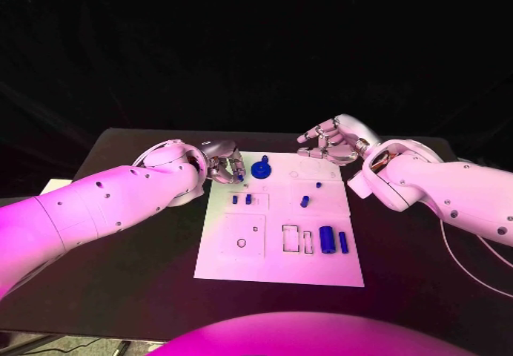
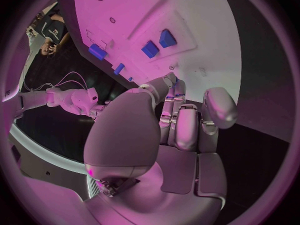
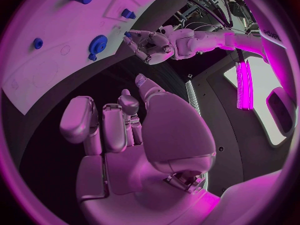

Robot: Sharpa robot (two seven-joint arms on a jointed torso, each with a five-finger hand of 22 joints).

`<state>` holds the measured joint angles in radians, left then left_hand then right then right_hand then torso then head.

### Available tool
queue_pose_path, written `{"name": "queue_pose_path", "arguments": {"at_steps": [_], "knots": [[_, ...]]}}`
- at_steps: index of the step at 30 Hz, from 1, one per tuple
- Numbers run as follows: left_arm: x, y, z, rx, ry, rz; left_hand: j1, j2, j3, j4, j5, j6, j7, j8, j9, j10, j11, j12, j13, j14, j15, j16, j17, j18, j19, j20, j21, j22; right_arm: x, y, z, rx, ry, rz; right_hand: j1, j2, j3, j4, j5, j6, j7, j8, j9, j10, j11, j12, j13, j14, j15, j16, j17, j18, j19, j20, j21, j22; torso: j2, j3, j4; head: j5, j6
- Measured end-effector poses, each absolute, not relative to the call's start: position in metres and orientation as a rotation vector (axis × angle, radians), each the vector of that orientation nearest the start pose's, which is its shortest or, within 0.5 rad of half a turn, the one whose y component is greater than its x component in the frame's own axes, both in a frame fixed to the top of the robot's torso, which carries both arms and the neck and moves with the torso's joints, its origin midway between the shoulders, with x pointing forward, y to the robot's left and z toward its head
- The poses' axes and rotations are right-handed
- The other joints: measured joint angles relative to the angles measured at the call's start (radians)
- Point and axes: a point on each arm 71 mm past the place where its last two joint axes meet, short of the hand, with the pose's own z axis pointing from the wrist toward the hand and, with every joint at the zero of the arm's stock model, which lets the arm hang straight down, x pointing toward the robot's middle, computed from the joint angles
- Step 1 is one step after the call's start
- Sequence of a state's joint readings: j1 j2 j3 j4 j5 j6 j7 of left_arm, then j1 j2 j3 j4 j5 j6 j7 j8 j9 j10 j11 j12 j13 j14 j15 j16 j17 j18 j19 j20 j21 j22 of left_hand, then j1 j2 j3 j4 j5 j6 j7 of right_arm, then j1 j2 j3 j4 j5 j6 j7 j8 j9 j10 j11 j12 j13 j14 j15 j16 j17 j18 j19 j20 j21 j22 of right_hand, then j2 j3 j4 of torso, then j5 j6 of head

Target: Assemble the parts on the task board

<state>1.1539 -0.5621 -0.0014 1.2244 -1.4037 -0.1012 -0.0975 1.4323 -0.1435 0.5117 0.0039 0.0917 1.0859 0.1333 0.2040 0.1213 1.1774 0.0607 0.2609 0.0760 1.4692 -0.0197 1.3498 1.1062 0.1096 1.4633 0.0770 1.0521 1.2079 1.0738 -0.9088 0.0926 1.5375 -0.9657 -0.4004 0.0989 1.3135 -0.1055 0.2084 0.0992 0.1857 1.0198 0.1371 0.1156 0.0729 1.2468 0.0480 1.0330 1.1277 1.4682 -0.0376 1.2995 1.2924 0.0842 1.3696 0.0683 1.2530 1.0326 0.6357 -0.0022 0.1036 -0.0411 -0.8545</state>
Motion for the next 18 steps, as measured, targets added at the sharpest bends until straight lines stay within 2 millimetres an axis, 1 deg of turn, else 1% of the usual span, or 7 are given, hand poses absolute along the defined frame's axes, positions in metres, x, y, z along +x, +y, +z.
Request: {"name": "queue_pose_path", "arguments": {"at_steps": [9,18], "knots": [[0.526,0.134,-0.233,0.157,1.906,-0.670,0.000,0.000,0.000,0.000,0.000,0.000,0.000,-0.002,-0.001,0.000,0.000,-0.003,0.000,0.000,0.000,0.000,-0.001,0.000,0.000,0.000,0.000,0.000,0.478,-0.231,-0.188,0.354,1.597,0.994,0.000,0.000,0.000,0.000,0.000,0.000,0.000,0.000,0.000,0.000,0.000,0.000,0.000,0.000,0.000,0.000,0.000,0.000,0.000,0.000,0.000,0.000,0.000,0.0013,-0.0001,-0.002,-0.002],[0.527,0.129,-0.239,0.157,1.921,-0.667,-0.001,0.001,0.000,0.000,0.000,0.000,0.000,-0.004,-0.001,0.000,0.000,-0.009,0.000,0.000,0.000,0.000,-0.004,0.000,0.000,0.000,0.005,0.002,0.478,-0.230,-0.188,0.353,1.597,0.997,0.000,0.000,0.000,0.000,0.000,0.000,0.000,0.000,0.000,0.000,0.000,0.000,0.000,0.000,0.000,0.000,0.000,0.000,0.000,0.000,0.000,0.000,0.000,0.0014,-0.0010,-0.005,-0.004]]}}
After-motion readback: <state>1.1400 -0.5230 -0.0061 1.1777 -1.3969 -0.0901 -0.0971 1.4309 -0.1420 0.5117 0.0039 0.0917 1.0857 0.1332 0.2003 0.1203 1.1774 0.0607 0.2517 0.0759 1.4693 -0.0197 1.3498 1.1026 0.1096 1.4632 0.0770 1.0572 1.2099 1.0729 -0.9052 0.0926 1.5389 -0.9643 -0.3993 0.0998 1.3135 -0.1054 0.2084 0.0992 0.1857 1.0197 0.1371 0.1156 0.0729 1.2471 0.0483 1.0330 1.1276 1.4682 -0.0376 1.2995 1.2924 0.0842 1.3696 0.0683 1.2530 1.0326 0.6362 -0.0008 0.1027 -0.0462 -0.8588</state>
